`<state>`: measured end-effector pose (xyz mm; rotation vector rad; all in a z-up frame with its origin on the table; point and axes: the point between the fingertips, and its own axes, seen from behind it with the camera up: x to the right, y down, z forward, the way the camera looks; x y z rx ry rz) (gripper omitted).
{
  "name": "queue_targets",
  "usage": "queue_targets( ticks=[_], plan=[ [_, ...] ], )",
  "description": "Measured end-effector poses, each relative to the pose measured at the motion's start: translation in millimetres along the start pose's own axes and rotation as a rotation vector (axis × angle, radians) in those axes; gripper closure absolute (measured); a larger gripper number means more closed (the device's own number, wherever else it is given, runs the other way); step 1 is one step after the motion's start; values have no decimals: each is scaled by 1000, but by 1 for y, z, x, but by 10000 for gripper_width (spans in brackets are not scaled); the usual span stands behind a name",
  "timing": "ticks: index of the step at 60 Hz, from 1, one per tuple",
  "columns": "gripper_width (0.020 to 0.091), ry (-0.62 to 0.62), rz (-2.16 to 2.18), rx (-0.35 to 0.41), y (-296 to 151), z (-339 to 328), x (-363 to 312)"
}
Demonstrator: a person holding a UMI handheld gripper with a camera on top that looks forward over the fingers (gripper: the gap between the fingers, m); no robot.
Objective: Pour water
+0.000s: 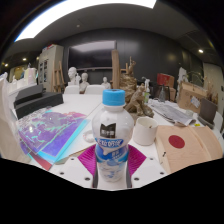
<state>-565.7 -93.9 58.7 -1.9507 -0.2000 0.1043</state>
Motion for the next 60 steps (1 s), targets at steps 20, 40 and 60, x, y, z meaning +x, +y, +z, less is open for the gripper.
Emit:
queue_targets(
  ticks=[20,40,60],
  plan=[
    [730,-82,292,90,-94,5,-3],
    [736,-421,1399,92,-196,59,0],
    [734,-588,2134,70,-186,103,31]
  ],
)
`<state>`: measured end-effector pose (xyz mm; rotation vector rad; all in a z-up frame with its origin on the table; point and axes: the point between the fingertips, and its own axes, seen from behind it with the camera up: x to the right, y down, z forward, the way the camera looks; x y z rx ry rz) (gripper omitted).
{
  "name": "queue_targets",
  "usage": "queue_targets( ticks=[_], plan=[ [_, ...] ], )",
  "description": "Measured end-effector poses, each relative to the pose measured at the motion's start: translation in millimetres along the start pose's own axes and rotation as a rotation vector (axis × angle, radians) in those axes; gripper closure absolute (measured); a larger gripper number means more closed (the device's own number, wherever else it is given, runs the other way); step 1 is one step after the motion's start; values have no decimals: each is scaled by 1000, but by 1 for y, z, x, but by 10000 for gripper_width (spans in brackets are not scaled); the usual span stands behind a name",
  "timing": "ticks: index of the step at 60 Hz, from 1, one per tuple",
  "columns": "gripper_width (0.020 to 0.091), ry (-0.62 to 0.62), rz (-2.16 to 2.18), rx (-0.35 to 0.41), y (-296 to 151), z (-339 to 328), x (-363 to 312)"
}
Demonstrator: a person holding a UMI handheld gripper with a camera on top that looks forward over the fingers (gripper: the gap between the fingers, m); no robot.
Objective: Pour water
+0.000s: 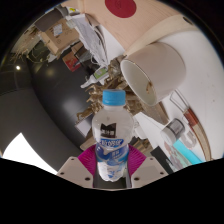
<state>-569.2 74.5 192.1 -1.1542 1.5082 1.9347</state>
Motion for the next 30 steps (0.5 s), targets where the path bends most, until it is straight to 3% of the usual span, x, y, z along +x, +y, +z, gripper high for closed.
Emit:
queue_targets(
  ticks=[17,30],
  plan=[
    [736,41,18,-46,8,2,7],
    [733,108,-549,-105,33,-9,-33]
  ],
)
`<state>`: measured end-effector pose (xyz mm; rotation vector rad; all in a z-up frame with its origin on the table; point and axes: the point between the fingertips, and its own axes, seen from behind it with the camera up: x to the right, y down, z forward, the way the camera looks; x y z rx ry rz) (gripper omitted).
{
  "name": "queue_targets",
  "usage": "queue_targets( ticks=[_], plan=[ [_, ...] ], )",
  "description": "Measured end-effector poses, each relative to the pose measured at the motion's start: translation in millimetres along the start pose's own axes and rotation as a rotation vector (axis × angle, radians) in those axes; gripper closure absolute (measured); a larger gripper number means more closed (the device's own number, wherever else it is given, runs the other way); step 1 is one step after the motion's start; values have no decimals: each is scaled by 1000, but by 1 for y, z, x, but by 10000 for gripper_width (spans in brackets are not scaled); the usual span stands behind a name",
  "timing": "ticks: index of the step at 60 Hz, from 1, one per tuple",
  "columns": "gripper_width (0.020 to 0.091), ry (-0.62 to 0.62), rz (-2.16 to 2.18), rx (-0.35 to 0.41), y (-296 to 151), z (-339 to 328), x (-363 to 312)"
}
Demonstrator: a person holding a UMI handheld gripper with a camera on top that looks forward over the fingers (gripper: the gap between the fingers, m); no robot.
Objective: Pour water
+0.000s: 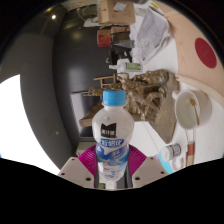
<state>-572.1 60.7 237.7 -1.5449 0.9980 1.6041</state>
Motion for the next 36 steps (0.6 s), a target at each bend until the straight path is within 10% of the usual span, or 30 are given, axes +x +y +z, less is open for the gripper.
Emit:
queue_targets(
  ticks=[19,36],
  plan=[
    [732,152,-1073,194,-116,-63,-84],
    [733,476,-1500,176,-226,-106,29]
  ],
)
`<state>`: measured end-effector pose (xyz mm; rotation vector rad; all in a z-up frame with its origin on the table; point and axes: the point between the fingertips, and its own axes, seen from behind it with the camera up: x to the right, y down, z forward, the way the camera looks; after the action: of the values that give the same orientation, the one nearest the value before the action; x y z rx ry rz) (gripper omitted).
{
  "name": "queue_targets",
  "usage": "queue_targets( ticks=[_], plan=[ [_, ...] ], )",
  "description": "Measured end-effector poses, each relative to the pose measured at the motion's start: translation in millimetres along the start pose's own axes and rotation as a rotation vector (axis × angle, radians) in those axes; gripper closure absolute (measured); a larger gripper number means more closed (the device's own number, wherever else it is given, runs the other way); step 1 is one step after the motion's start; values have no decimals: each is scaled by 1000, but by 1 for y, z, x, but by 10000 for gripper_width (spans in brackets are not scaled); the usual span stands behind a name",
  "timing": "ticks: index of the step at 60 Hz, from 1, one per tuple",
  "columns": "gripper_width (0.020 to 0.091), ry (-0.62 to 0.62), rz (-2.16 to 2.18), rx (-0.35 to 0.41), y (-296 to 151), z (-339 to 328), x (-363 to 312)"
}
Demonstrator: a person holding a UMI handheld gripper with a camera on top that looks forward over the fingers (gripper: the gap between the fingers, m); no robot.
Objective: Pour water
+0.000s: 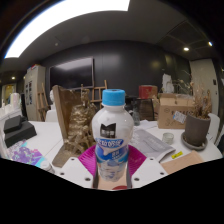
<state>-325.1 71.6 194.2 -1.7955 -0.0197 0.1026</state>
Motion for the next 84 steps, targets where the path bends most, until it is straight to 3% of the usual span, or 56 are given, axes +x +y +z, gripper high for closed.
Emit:
queue_targets(
  ticks=[14,20,24,31,33,35,36,38,42,68,84],
  plan=[
    [732,29,-72,-142,107,10,21],
    [727,43,-48,-178,133,13,24],
    [710,50,-43,-158,131,11,25],
    [570,65,-51,-157,133,9,27],
    [452,73,-47,-171,133,5,28],
    [271,79,-40,-174,131,2,28],
    [236,82,-35,-175,130,0,27],
    [279,93,-29,-181,127,-5,28],
    [238,112,-25,-192,116,-23,29],
    [255,129,-42,-293,40,-256,-30],
    [251,188,-165,-269,24,-337,-41]
  ],
)
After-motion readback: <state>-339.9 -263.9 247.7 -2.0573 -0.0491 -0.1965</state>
